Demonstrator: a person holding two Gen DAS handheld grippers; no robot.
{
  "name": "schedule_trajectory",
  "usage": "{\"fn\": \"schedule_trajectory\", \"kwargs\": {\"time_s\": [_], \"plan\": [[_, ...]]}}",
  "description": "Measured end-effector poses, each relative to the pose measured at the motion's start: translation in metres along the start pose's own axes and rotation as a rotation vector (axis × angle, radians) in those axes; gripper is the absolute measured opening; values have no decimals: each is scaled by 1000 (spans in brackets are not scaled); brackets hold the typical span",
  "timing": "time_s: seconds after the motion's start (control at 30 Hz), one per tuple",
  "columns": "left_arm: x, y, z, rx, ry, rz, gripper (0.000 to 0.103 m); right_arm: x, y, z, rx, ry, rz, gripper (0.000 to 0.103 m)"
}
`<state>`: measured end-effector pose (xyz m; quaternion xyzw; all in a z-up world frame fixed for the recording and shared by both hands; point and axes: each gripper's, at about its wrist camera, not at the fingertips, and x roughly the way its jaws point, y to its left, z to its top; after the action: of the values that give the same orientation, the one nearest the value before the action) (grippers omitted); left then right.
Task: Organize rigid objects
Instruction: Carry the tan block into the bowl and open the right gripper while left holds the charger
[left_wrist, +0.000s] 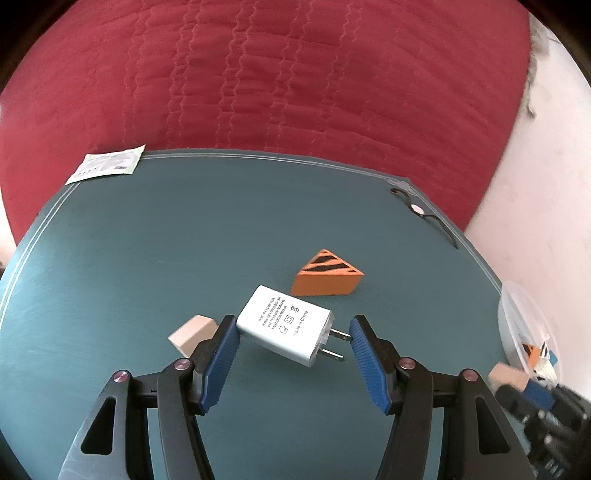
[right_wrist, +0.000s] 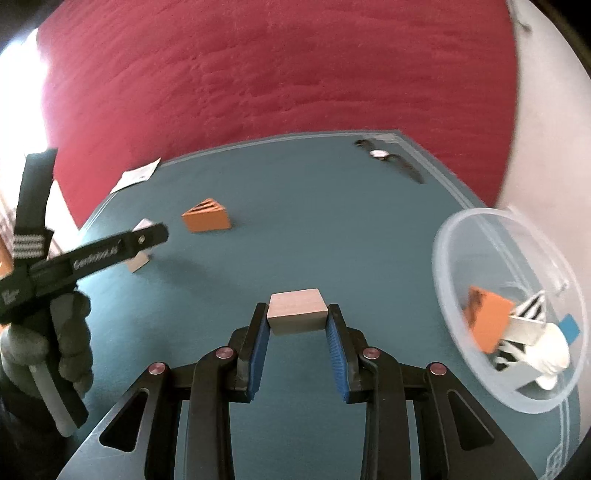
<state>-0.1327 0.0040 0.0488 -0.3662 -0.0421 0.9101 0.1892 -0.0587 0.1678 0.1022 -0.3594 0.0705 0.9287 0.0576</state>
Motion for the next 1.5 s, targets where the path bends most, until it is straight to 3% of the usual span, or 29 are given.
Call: {"fn": "schedule_trajectory", "kwargs": {"time_s": [0.93,1.0,1.1,1.5], "plan": [[0,-55,-20,135,15,-51,65,-57,-127,-9,228,-88,-278,32],[0,-58,-22,136,18,-54,65,-59,-138,-11,259,-89,-292,33],[0,-62,-24,133,28,-64,65,-61,-151,-15,299,-96,-316,46],[3,-76,-30,136,58,-55,65,-67,-181,-35,327,-65,-335,47]]}}
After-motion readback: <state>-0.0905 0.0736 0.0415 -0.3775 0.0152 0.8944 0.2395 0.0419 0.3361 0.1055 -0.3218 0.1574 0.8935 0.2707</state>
